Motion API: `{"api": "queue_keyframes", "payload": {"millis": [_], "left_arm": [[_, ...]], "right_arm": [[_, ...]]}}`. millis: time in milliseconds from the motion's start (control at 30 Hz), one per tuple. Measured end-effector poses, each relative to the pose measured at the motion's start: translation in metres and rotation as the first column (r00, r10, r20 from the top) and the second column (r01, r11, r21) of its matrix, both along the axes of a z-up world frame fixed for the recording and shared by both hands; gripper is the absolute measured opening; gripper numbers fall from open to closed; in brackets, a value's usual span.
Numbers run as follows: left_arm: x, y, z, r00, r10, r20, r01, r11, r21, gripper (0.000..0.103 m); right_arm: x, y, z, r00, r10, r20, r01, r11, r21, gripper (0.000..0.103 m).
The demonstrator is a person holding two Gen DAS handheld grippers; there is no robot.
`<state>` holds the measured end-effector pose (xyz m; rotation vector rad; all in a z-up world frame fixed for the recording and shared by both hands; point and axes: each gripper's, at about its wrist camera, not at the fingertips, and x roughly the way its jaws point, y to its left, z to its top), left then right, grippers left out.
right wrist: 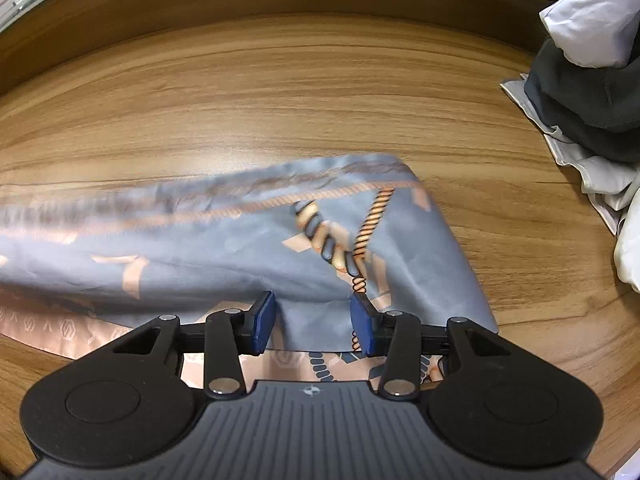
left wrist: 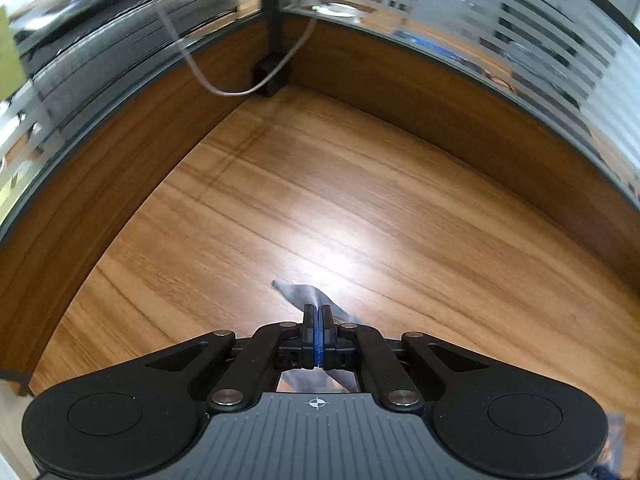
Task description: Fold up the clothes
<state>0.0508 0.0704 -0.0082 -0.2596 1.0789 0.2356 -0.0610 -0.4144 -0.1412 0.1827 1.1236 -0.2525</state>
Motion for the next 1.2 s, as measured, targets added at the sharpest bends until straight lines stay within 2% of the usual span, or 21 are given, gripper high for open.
{"api": "queue_keyframes", "payload": {"millis": [167, 267, 433, 533, 633, 800, 1033, 1200], "left_arm": [[0.008, 0.009, -0.023, 1.000, 0.008, 0.013, -0.008, 0.999, -0.036, 0.002], [0.012, 0.010, -0.043, 1.000, -0.023, -0.015, 0.023, 0.999, -0.037, 0.004], [-0.001, 0.024, -0.060, 0.999, -0.028, -0.025, 0.027, 0.998, -0.053, 0.025], [-0.015, 0.037, -0.064, 1.000, -0.021, -0.011, 0.020, 0.997, -0.069, 0.031], [-0.027, 0.043, -0.071, 0.999, -0.032, -0.027, 0.029, 0.994, -0.102, 0.031], [-0.036, 0.035, -0.081, 0.994, -0.104, -0.019, 0.102, 0.991, -0.089, 0.031], [-0.018, 0.039, -0.088, 0.994, -0.110, 0.005, 0.110, 0.992, -0.068, 0.032], [0.001, 0.044, -0.092, 0.990, -0.138, 0.001, 0.138, 0.990, -0.016, 0.032]], "right_arm": [[0.006, 0.005, 0.000, 0.999, 0.035, -0.028, -0.035, 0.999, -0.016, 0.047], [0.009, 0.012, 0.003, 0.996, 0.068, -0.052, -0.070, 0.996, -0.053, 0.048], [0.010, 0.014, 0.015, 0.996, 0.075, -0.049, -0.078, 0.994, -0.071, 0.048], [0.011, 0.016, 0.023, 0.996, 0.079, -0.041, -0.081, 0.994, -0.068, 0.048], [0.017, 0.018, 0.029, 0.994, 0.102, -0.036, -0.104, 0.993, -0.060, 0.048], [0.033, 0.033, 0.040, 0.983, 0.182, -0.015, -0.182, 0.981, -0.068, 0.048], [0.062, 0.051, 0.039, 0.969, 0.247, -0.005, -0.247, 0.967, -0.063, 0.048], [0.073, 0.055, 0.034, 0.966, 0.259, -0.016, -0.259, 0.964, -0.057, 0.048]]}}
